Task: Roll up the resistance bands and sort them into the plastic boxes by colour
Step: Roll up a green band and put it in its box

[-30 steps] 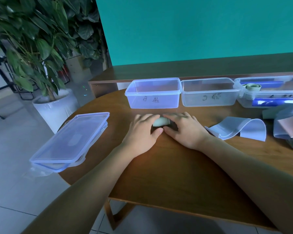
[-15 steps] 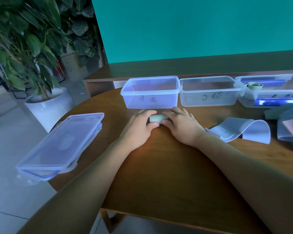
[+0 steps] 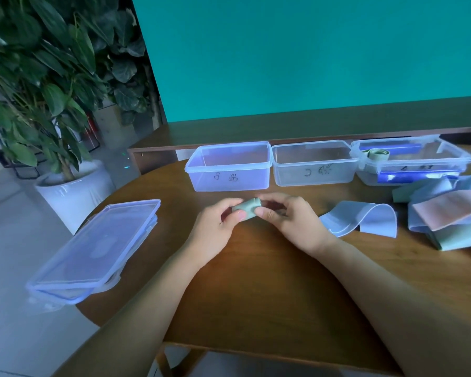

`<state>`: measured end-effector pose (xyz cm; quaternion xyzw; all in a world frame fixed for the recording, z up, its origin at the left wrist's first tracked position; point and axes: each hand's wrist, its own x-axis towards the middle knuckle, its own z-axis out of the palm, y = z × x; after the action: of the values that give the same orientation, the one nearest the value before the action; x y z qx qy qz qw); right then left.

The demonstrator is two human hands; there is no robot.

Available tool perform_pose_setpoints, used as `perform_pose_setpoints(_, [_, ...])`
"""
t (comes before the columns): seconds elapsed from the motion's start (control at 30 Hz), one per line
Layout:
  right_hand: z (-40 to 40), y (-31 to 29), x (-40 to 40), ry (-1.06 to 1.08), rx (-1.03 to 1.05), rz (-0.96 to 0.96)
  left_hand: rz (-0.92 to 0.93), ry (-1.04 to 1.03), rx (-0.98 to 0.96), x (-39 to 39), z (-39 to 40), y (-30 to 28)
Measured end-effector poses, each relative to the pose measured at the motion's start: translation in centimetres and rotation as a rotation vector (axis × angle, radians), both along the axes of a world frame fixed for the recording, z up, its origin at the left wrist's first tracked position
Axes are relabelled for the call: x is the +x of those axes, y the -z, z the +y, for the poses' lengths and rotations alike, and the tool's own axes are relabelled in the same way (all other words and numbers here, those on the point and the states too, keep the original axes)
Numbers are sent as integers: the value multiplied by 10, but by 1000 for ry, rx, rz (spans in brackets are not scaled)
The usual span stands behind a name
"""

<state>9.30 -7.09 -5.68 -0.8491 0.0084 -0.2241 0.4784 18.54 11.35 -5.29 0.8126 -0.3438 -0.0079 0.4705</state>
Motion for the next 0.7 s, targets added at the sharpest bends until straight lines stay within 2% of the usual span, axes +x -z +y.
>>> perform_pose_setpoints(0.27, [9, -12, -46, -1, 153, -43, 237, 94, -227, -46, -2, -7])
perform_pose_setpoints(0.47, [2, -26, -82, 30, 180, 4, 392, 185, -292, -78, -7, -14])
perform_pose_setpoints(0.57, [-4, -41, -99, 41, 263, 29, 315, 211, -258, -96, -15, -26])
perform_pose_setpoints(0.7, [-13, -63, -122, 92, 338, 24, 241, 169, -339, -115, -30, -45])
